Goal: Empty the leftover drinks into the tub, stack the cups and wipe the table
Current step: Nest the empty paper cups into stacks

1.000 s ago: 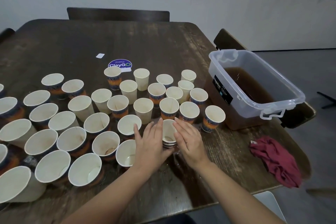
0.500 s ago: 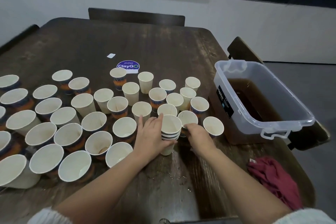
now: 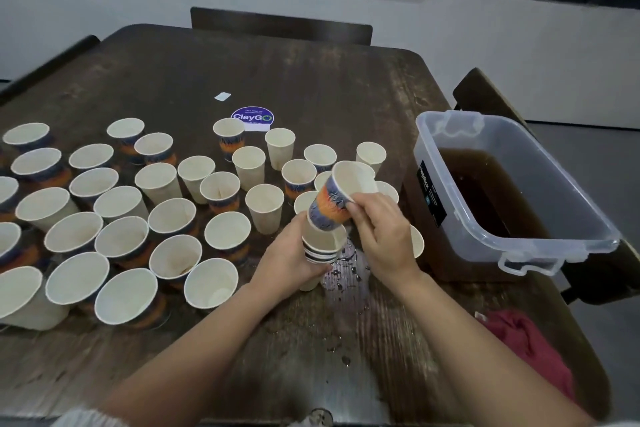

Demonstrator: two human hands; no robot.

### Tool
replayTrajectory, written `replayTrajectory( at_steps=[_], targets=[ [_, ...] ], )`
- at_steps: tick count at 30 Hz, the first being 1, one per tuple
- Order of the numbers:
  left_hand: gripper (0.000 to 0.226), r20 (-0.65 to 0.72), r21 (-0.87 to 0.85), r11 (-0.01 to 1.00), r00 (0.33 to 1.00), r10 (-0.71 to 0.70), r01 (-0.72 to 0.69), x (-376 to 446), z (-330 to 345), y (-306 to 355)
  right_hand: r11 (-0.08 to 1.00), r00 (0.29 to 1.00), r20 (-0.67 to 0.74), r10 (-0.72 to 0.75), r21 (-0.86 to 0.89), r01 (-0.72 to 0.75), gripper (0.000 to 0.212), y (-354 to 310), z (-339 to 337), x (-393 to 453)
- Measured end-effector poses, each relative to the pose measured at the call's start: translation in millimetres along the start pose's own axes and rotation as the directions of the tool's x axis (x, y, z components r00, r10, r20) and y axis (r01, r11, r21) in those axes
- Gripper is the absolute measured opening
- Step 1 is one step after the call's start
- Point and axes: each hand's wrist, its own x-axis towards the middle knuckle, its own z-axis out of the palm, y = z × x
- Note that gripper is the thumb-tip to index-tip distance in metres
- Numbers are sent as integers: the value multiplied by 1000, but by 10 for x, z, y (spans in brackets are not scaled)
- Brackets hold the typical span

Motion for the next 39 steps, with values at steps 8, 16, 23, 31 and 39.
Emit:
replayTrajectory(
  at_steps=[8,16,23,31,39],
  targets=[
    [111,-29,-69,997,999,-35,33,24,-10,11,989,989,134,-64,-121,80,29,71,168,-200],
    [99,-22,-47,999,1000,-9,8,-14,75,-68,997,893,446,63,13,-77,45,176,316,-457],
    [96,-14,29,999,1000,21,-20,-7,186,-117,983,847,520,107,74,-170,51,250,111,-296],
    [97,-34,67,997,999,28,-26,-12,194,-112,707,748,236,620,-581,-403,24,523,-151,-465],
    [99,-18,89,996,1000,16,-14,-11,172,-95,882,982,-45,182,-434,-183,10,340,-78,-238]
  ],
)
